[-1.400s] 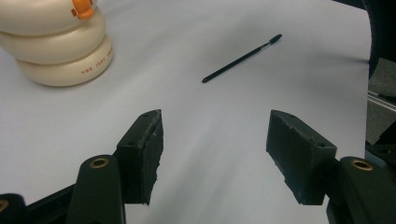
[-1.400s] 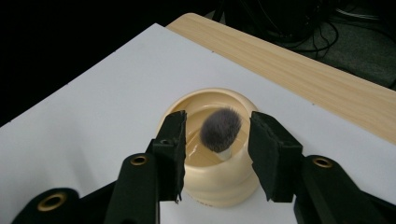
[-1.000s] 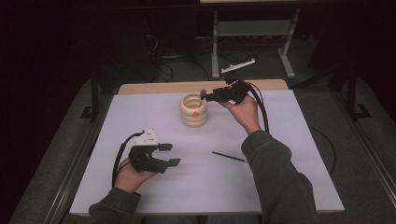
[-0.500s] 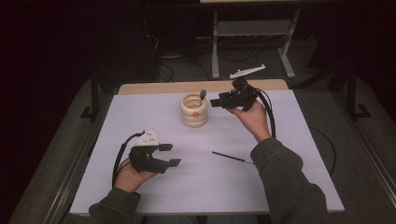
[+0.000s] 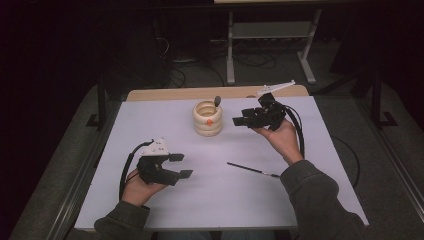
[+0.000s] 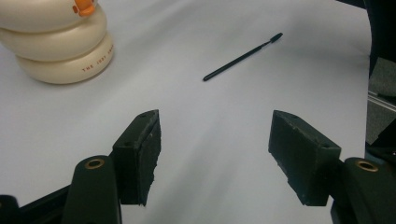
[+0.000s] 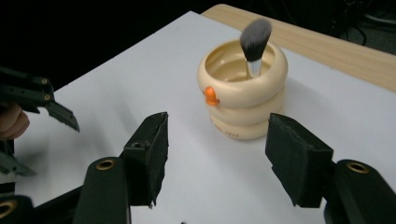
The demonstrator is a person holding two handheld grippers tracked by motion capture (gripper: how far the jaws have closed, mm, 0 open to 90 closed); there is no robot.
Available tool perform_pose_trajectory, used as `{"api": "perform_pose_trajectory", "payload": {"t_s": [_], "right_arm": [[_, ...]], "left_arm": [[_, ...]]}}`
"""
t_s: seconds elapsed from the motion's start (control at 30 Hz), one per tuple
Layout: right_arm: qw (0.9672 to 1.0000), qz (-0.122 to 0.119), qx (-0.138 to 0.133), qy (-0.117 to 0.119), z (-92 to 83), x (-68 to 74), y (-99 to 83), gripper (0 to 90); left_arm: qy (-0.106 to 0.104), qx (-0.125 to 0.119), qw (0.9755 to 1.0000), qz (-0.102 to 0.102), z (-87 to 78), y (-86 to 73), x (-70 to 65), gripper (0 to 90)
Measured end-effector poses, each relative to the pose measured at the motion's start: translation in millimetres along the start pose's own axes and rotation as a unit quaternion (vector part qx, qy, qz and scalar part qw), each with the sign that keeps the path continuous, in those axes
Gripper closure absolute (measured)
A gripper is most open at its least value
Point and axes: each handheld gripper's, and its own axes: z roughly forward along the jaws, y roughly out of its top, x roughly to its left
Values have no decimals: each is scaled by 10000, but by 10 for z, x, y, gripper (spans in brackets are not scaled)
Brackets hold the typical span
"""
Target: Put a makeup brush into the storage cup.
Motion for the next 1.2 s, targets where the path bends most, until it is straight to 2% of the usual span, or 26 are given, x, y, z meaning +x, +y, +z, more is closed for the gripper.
{"api": "perform_pose_trajectory", "payload": {"t_s": [0.33,0.77,1.03,1.2], "right_arm": [[9999,-30,-126,34,-144,15,-184,373],[9999,-6,-106,-34,-293,-3,-431,361],[10000,-41,-23,-23,-328,41,-474,340],[9999,-125,-81,-10,-345,104,-489,337]], "left_arm": [[18,-1,10000,29,-5,3,6,333],[43,14,10000,19,7,-5,-5,330],[57,14,10000,7,2,-10,6,328],[65,-43,10000,-41,-6,-12,3,328]]}}
